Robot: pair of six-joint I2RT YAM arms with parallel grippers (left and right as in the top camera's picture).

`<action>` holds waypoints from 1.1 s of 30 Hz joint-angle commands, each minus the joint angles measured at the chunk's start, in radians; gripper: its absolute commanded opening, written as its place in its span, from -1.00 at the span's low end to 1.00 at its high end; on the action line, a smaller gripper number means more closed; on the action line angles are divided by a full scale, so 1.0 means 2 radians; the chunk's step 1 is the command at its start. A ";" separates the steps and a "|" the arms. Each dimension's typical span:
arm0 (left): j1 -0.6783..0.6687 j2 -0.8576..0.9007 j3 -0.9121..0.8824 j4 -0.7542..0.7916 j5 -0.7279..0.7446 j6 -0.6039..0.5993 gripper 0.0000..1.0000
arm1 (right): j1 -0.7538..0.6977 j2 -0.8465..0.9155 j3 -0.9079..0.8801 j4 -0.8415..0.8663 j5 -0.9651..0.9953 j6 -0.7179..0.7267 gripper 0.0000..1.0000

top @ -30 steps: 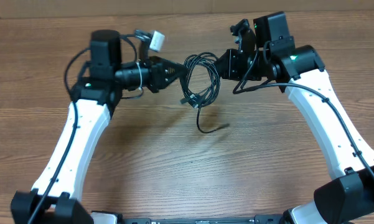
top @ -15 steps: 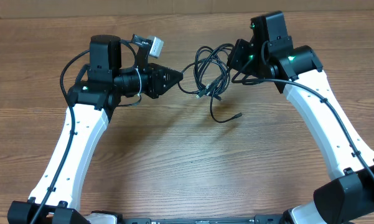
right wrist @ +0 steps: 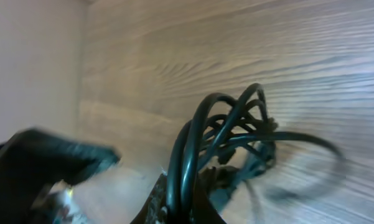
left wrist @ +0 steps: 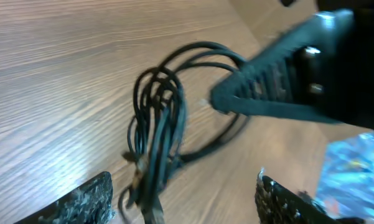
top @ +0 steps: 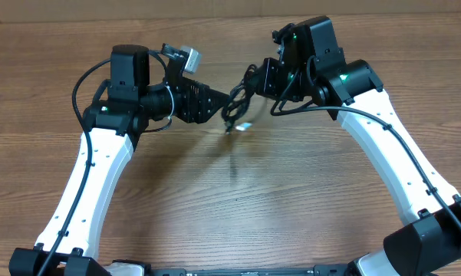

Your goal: Untangle cables

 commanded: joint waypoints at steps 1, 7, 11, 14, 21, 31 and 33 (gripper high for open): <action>0.002 0.011 0.011 -0.001 -0.033 0.009 0.45 | 0.000 0.002 -0.002 0.005 -0.037 -0.015 -0.92; -0.006 0.055 0.011 0.004 -0.028 -0.011 0.43 | 0.000 0.002 -0.002 0.002 -0.037 -0.015 -0.92; -0.018 0.075 0.011 0.023 -0.028 -0.005 0.44 | 0.000 0.002 -0.002 0.000 -0.037 -0.015 -0.93; -0.028 0.090 0.011 0.045 -0.027 -0.006 0.43 | 0.000 0.002 -0.002 -0.004 -0.037 -0.015 -0.93; -0.033 0.096 0.011 0.064 -0.013 -0.006 0.42 | 0.000 0.002 -0.002 -0.006 -0.036 -0.015 -0.92; -0.019 0.096 0.011 0.104 0.066 0.006 0.44 | 0.000 0.002 -0.002 -0.011 -0.025 -0.015 -0.93; -0.016 0.096 0.011 0.108 0.088 0.010 0.43 | -0.001 0.002 -0.002 -0.011 -0.025 -0.015 -0.92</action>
